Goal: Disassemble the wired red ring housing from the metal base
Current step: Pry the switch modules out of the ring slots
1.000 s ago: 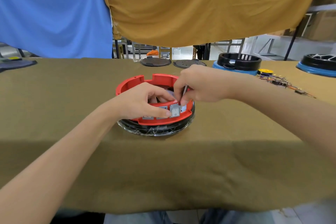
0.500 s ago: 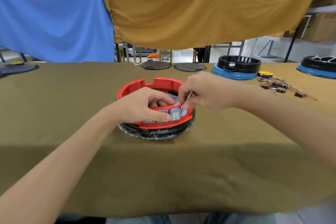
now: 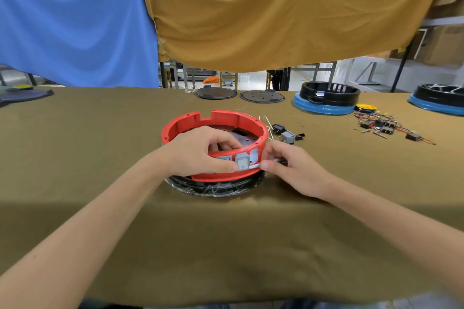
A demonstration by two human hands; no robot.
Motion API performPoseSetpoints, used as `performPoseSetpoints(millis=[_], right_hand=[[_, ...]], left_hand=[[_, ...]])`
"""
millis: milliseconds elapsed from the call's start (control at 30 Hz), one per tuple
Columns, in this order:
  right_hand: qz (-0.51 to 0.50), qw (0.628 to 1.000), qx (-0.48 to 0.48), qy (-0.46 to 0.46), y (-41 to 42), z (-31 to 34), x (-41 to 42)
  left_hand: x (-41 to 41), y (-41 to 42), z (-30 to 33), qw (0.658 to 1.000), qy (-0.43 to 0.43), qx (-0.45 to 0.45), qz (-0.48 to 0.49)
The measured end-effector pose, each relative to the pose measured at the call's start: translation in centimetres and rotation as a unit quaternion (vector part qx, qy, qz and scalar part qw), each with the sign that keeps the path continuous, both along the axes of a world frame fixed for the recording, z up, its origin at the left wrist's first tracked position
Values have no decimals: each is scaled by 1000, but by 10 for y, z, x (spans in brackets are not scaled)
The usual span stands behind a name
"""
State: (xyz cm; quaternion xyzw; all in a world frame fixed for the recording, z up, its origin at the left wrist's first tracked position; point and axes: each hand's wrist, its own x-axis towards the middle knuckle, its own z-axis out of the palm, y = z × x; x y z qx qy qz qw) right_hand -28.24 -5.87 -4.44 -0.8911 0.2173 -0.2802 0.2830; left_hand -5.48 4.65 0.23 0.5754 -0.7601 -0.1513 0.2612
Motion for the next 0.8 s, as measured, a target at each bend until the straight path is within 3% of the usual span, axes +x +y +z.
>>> performPoseSetpoints(millis=[133,233,300,400,633,800], right_hand=[[-24,994,-100,26,-8,-5,3],[-20,961,-275,26,-8,-3,6],[-9,939,-344,7,-8,6,12],[17,900,-432,53,-11,11,22],[-11,905,-419,69,-6,8,22],[-47,895,-443,20,4,4,18]], left_hand=[[0,0,1,1000,7,5,-6],[0,-1,2,1000,6,11,-11],[0,0,2,1000,5,8,-12],[-1,1,2,1000,7,6,-16],[-1,2,3,1000,3,11,-14],[0,5,2,1000,-8,1,5]])
